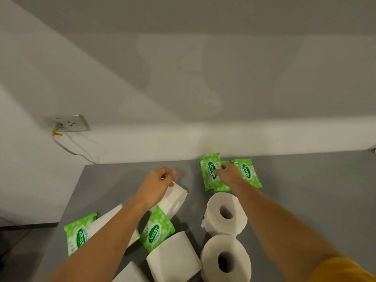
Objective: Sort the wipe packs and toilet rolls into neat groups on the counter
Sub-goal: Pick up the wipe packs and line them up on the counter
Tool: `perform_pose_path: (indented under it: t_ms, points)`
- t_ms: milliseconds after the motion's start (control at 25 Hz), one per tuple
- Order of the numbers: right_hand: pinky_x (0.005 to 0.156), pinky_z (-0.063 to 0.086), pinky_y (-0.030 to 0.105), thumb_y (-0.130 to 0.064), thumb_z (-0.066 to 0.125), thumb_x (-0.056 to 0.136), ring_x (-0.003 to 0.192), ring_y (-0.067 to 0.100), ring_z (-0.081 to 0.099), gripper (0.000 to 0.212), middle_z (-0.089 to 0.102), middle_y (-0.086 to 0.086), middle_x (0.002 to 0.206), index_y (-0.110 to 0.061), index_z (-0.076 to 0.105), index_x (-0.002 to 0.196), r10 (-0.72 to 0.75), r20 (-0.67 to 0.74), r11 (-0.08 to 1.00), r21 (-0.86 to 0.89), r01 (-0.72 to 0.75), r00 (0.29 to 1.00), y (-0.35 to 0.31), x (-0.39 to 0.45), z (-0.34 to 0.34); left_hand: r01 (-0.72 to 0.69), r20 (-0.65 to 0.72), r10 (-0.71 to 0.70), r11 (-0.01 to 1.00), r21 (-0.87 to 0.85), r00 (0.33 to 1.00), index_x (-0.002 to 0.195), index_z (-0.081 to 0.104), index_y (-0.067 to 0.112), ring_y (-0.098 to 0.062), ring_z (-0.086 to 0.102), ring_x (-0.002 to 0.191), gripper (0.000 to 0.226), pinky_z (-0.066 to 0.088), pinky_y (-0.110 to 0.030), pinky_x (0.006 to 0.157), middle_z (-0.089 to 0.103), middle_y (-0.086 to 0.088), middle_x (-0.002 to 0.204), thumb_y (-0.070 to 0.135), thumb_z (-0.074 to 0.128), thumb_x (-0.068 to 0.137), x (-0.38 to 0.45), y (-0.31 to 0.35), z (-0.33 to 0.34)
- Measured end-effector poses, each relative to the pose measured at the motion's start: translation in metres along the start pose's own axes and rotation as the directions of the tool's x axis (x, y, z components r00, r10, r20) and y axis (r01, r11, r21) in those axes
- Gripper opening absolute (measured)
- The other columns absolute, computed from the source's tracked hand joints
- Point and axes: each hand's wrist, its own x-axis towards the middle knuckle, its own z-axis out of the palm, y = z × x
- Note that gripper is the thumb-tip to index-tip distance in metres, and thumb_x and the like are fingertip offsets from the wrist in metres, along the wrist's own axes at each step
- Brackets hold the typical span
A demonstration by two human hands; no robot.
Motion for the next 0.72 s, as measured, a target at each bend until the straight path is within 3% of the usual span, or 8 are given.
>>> perform_pose_path:
  t_ms: [120,240,320,440,520,600,720]
  points:
    - [0.074,0.043,0.030,-0.022,0.064,0.094,0.096,0.030,0.063,0.038,0.066,0.015,0.110,0.002,0.062,0.123,0.046,0.066,0.997,-0.069,-0.042,0.997,-0.005,0.004,0.020,0.007,-0.008,-0.007,1.000,-0.016,1.000,0.099,0.071,0.021,-0.006,0.074,0.085,0.024,0.054,-0.030,0.086,0.076,0.005,0.098,0.038,0.054,0.103,0.004,-0.004,-0.004]
    - [0.073,0.045,0.031,-0.016,0.058,0.095,0.095,0.029,0.063,0.031,0.067,0.018,0.116,0.003,0.063,0.119,0.059,0.098,0.991,-0.129,-0.046,0.993,-0.011,0.005,0.032,0.017,-0.019,-0.017,0.999,-0.039,1.000,0.101,0.072,0.019,-0.005,0.074,0.084,0.025,0.054,-0.030,0.087,0.077,0.004,0.099,0.037,0.055,0.102,0.006,-0.010,-0.009]
    - [0.069,0.045,0.029,-0.014,0.055,0.096,0.094,0.029,0.063,0.026,0.066,0.015,0.107,0.003,0.062,0.114,0.068,0.107,0.983,-0.179,-0.049,0.992,-0.015,0.007,0.035,0.028,-0.029,-0.030,0.998,-0.056,0.999,0.103,0.072,0.019,-0.006,0.074,0.084,0.024,0.054,-0.028,0.086,0.077,0.004,0.100,0.036,0.056,0.102,0.005,-0.016,-0.012]
    - [0.053,0.038,0.026,-0.009,0.049,0.096,0.077,0.023,0.052,0.014,0.053,0.007,0.080,-0.002,0.057,0.105,0.077,0.112,0.960,-0.275,-0.044,0.991,-0.018,0.009,0.035,0.046,-0.035,-0.048,0.996,-0.072,0.998,0.107,0.071,0.020,-0.006,0.073,0.086,0.021,0.053,-0.025,0.082,0.077,0.005,0.100,0.034,0.057,0.102,0.004,-0.023,-0.018]
    - [0.066,0.041,0.029,-0.011,0.048,0.097,0.085,0.024,0.049,0.011,0.045,0.004,0.074,-0.006,0.058,0.101,0.068,0.106,0.956,-0.291,-0.034,0.992,-0.020,0.010,0.033,0.051,-0.041,-0.054,0.996,-0.068,0.998,0.106,0.071,0.023,-0.006,0.073,0.087,0.019,0.052,-0.026,0.082,0.077,0.006,0.100,0.035,0.058,0.102,0.003,-0.027,-0.021]
    - [0.076,0.041,0.031,-0.016,0.051,0.097,0.089,0.024,0.048,0.018,0.042,0.001,0.071,-0.011,0.051,0.080,0.057,0.099,0.961,-0.275,-0.028,0.993,-0.022,0.006,0.029,0.051,-0.049,-0.053,0.997,-0.056,0.997,0.103,0.070,0.026,-0.007,0.073,0.087,0.016,0.053,-0.028,0.083,0.077,0.007,0.099,0.035,0.057,0.101,0.001,-0.028,-0.024]
    - [0.066,0.042,0.028,-0.024,0.055,0.097,0.073,0.024,0.052,0.030,0.043,0.000,0.068,-0.014,0.044,0.070,0.025,0.086,0.964,-0.267,-0.001,0.996,-0.025,-0.004,0.023,0.044,-0.056,-0.046,0.998,-0.034,0.997,0.100,0.069,0.031,-0.007,0.073,0.089,0.014,0.055,-0.030,0.087,0.077,0.008,0.100,0.036,0.056,0.102,-0.010,-0.028,-0.029]
